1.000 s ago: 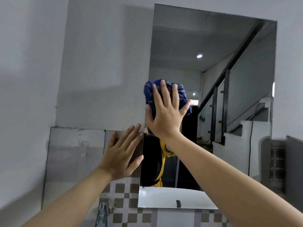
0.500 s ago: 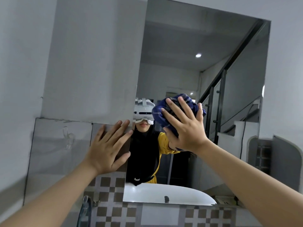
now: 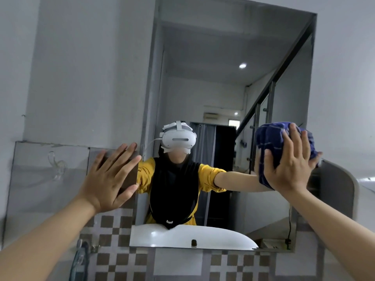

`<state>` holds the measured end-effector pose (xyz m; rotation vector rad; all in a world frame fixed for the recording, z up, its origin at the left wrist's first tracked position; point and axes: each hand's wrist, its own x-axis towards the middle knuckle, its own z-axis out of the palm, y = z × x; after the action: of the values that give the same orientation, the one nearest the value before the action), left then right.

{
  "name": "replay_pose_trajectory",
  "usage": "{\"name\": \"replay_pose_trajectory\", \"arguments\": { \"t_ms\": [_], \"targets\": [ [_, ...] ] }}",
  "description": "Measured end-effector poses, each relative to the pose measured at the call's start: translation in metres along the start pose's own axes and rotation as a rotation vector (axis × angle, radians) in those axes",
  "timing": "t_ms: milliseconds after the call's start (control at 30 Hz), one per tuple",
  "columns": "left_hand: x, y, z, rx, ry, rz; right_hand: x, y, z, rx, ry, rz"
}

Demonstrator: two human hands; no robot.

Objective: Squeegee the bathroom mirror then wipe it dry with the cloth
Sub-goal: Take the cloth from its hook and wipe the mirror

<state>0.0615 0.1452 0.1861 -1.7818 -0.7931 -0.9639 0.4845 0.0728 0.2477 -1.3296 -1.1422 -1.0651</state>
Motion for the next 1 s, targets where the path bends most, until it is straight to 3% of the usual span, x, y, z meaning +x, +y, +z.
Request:
{"name": "replay_pose_trajectory", "arguments": {
  "t_ms": [200,400,567,767,1000],
  "targets": [
    [0.001,0.001,0.0,0.024,-0.001,-0.002,-0.022,-0.037,0.01,0.11,0.064,0.462],
    [0.0,0.0,0.001,0.01,-0.027,-0.017,-0.041,-0.097,0.021,0.197,0.06,0.563],
    [-0.001,-0.001,0.0,0.0,-0.046,-0.022,-0.053,-0.164,0.028,0.257,0.018,0.436],
    [-0.001,-0.001,-0.001,-0.041,-0.037,-0.044,-0.062,-0.239,0.041,0.281,0.04,0.149],
    [-0.003,-0.002,0.0,0.0,-0.067,-0.052,-0.067,-0.246,0.044,0.254,-0.006,-0.256]
  ]
}}
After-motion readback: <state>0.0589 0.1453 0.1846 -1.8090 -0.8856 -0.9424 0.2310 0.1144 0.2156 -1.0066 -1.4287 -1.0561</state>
